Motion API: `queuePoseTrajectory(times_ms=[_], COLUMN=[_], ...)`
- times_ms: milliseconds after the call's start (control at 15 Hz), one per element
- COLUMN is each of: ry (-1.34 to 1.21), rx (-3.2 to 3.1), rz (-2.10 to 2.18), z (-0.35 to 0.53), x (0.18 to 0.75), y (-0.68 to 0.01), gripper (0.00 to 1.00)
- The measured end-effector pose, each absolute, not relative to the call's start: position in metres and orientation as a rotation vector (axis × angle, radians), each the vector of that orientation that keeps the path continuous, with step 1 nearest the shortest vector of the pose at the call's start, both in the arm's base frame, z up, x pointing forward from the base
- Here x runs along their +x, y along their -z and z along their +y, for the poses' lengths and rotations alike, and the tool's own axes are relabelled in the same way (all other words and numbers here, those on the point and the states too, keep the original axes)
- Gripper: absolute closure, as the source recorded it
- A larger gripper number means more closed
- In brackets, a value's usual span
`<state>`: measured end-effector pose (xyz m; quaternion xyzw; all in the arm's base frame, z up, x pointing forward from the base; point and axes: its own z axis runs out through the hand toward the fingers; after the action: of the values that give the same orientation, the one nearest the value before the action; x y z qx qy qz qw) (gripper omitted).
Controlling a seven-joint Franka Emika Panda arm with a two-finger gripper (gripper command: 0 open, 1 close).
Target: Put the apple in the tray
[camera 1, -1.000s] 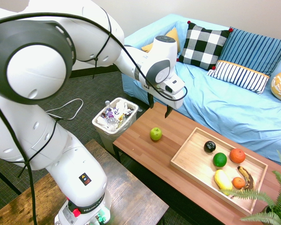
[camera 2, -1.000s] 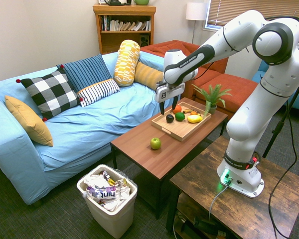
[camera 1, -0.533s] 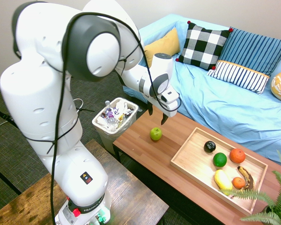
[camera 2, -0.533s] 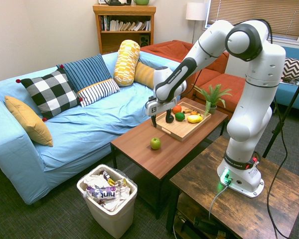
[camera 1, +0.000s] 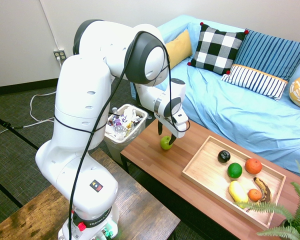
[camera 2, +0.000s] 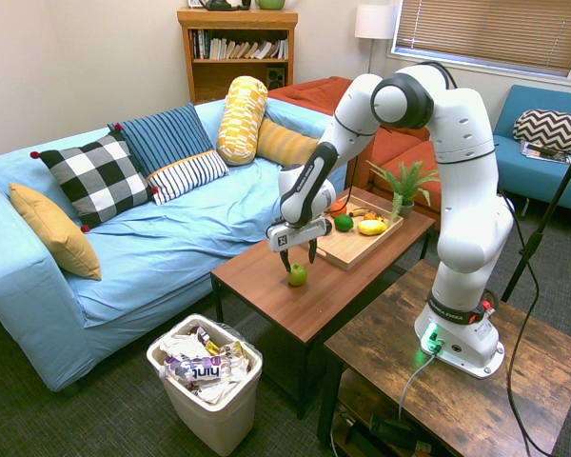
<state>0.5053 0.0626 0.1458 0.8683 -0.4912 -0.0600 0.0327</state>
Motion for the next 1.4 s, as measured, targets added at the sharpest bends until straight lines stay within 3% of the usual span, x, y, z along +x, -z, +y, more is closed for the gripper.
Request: queuePoseTrajectory(times_ms=[267,333,1067,1400], ry=[0.214,0.219,0.250,0.107], rx=[2.652,2.653,2.653,2.639], rz=[-1.521,-1.522,-1.554,-1.657], z=[0.061,0.061,0.054,-0.002], x=[0.516,0.518,0.523,0.531], y=[-0.117,-0.113,-0.109,-0.176], gripper=[0.00,1.00,1.00,1.00])
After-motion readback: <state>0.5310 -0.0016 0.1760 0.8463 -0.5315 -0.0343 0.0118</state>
